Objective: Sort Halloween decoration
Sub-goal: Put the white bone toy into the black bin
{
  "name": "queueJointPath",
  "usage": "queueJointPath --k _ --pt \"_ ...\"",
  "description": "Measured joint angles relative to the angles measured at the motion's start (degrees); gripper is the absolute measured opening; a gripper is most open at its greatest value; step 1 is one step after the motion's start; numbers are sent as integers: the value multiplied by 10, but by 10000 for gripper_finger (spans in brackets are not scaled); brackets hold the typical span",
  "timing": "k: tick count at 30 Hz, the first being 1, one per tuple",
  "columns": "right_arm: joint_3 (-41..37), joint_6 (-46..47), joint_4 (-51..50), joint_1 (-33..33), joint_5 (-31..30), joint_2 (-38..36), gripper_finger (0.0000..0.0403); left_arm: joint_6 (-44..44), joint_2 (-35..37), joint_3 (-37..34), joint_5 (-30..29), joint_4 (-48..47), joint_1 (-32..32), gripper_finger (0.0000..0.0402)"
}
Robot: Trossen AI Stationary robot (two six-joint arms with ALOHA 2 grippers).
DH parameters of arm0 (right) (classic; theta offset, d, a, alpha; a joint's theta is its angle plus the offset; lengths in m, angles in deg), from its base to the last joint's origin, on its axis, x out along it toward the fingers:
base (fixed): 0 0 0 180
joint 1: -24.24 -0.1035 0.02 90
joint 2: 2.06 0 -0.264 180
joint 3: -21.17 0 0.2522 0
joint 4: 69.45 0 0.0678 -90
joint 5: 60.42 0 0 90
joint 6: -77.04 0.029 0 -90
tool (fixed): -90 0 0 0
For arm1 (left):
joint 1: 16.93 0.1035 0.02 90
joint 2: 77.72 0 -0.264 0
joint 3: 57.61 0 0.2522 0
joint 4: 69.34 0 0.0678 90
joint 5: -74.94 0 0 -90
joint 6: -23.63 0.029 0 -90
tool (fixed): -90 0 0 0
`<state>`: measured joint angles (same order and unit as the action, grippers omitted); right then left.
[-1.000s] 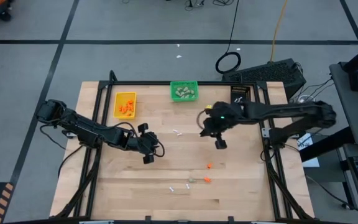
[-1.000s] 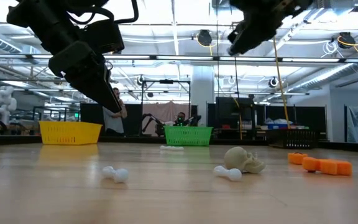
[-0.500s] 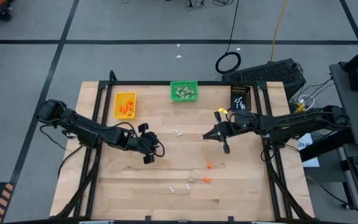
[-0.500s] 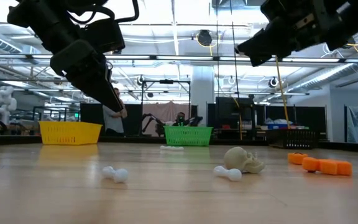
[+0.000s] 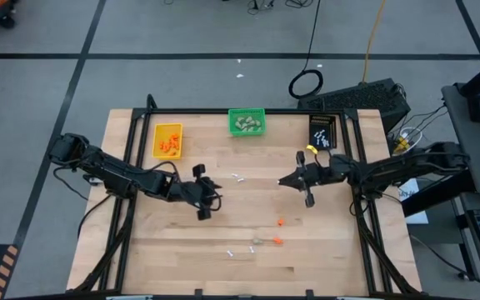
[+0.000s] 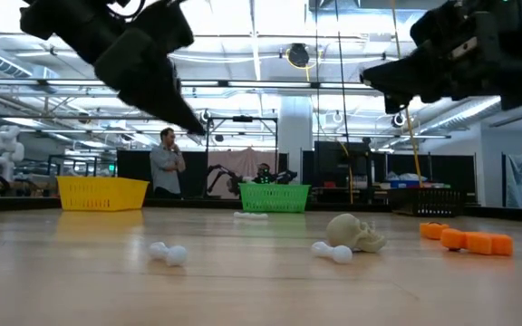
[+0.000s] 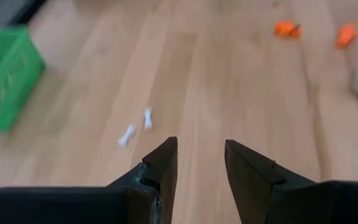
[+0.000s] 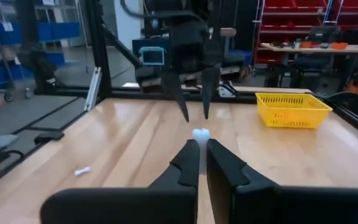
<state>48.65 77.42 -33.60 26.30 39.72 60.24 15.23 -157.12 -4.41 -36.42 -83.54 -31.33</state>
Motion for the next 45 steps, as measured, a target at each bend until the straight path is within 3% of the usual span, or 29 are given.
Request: queueJointPath --k 9,19,45 --pt "-34 2 25 -54 -48 0 0 64 0 -1 52 92 0 132" --pt "-34 -6 40 -83 -87 0 0 108 0 -66 77 269 0 132" --pt "-34 -16 57 -86 -86 0 0 102 0 -67 96 295 0 132"
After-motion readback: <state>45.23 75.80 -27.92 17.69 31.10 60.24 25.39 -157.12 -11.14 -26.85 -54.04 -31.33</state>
